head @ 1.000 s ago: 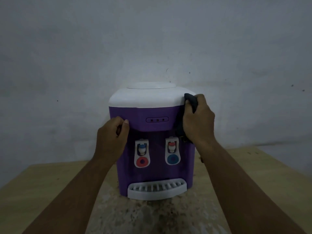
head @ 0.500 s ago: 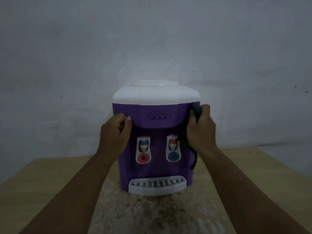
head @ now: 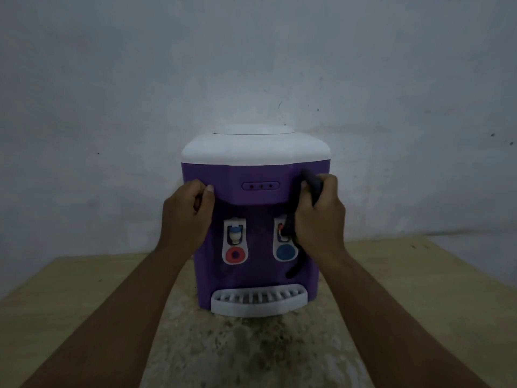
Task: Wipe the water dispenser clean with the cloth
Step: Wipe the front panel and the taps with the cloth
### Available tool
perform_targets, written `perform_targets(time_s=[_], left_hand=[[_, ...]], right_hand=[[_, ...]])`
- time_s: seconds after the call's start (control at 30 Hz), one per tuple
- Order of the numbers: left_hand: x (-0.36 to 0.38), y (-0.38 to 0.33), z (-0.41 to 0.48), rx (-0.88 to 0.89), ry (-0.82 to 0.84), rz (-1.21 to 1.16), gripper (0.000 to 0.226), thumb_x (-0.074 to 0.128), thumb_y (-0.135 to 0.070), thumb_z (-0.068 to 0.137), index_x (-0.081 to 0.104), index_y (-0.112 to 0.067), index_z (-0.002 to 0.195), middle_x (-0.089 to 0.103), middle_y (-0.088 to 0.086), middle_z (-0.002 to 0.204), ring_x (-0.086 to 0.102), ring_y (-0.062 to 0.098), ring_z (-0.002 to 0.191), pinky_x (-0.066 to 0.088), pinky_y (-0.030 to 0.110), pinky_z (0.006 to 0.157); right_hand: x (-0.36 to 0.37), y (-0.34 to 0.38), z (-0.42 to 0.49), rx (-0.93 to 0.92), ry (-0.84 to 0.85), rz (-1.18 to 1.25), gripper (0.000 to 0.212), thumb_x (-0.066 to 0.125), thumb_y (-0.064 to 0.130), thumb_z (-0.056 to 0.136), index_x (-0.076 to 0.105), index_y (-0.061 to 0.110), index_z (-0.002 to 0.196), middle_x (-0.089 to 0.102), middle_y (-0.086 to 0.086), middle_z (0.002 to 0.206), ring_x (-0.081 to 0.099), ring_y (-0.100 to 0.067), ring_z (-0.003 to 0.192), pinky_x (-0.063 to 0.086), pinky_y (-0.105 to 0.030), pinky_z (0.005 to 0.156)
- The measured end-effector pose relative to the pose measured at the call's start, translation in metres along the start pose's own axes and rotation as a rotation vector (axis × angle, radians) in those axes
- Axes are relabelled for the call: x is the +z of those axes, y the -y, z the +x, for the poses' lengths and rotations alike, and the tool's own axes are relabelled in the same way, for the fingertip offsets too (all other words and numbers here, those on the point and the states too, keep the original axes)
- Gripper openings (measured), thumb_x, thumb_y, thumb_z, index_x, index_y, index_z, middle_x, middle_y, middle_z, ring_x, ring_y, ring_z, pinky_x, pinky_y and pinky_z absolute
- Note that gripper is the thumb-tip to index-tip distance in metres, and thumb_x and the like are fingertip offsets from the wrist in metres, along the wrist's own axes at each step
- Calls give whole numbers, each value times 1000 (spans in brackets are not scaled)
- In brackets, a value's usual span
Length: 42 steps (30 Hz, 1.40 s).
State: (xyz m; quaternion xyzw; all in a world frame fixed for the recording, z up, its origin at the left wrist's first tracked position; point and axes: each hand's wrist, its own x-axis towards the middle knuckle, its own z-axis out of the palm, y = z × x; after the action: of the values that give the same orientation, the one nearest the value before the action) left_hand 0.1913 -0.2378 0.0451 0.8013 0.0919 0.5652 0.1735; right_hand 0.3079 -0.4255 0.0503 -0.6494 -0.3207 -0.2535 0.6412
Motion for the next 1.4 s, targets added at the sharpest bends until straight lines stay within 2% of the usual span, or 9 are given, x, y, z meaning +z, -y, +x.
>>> perform_targets(time_s=[0.17,0.33,0.47,0.57,0.67,0.87,1.0,1.23,1.4], left_hand=[[0,0,0,14,4,17,37,49,-18,100,38,-12,66,37,-2,58,35,10,53,27,17,51],[-2,1,2,39,17,30,38,50,-17,100,36,-15,66,34,-5,57,36,8,53,27,16,51],[-3,2,2,44,34,19,36,50,-19,100,38,-13,66,36,-5,57,36,9,53,28,15,51],[-3,5,1,41,25,11,37,50,-19,100,38,-12,66,36,-4,57,36,11,53,27,15,51],[-2,7,0,42,22,9,37,49,-19,101,38,-11,66,36,-4,58,36,12,54,27,16,51],[-3,4,2,43,35,6,37,49,-19,101,39,-8,67,38,2,58,38,16,55,27,18,50],[-5,3,0,30,42,-2,37,50,-19,100,39,-9,67,38,0,58,38,16,55,26,17,51],[-12,6,5,63,109,15,37,49,-22,100,42,-6,67,41,3,59,42,18,56,28,22,52],[-20,8,8,63,182,-10,35,51,-20,100,48,-6,68,49,8,60,47,21,57,34,26,53]], right_hand=[[25,2,-22,-342,73,-201,21,56,11,90,54,10,111,56,-6,99,52,-15,77,41,-7,67],[39,2,-36,-565,287,-423,35,49,16,87,54,11,122,53,-11,115,58,-27,84,56,-32,60],[27,3,-28,-302,69,-167,20,52,11,92,51,13,111,54,-4,103,52,-15,83,39,-9,66],[12,7,-10,188,-166,58,6,45,21,101,42,20,107,54,3,90,57,-15,79,37,-7,51],[20,17,-14,402,-179,194,11,43,28,103,44,20,110,53,9,86,54,-3,71,38,-6,44],[36,30,-27,737,-207,655,7,52,26,99,57,28,104,65,-1,102,65,-19,90,57,-35,74],[32,30,-18,872,-264,806,20,48,16,98,58,20,115,65,-6,107,64,-24,95,56,-43,86],[68,56,-46,1138,9,1076,20,52,12,95,68,11,106,71,-11,103,66,-24,92,55,-33,67],[57,43,-32,1020,-244,1048,18,55,5,88,70,14,96,70,-10,98,66,-23,85,57,-32,62]])
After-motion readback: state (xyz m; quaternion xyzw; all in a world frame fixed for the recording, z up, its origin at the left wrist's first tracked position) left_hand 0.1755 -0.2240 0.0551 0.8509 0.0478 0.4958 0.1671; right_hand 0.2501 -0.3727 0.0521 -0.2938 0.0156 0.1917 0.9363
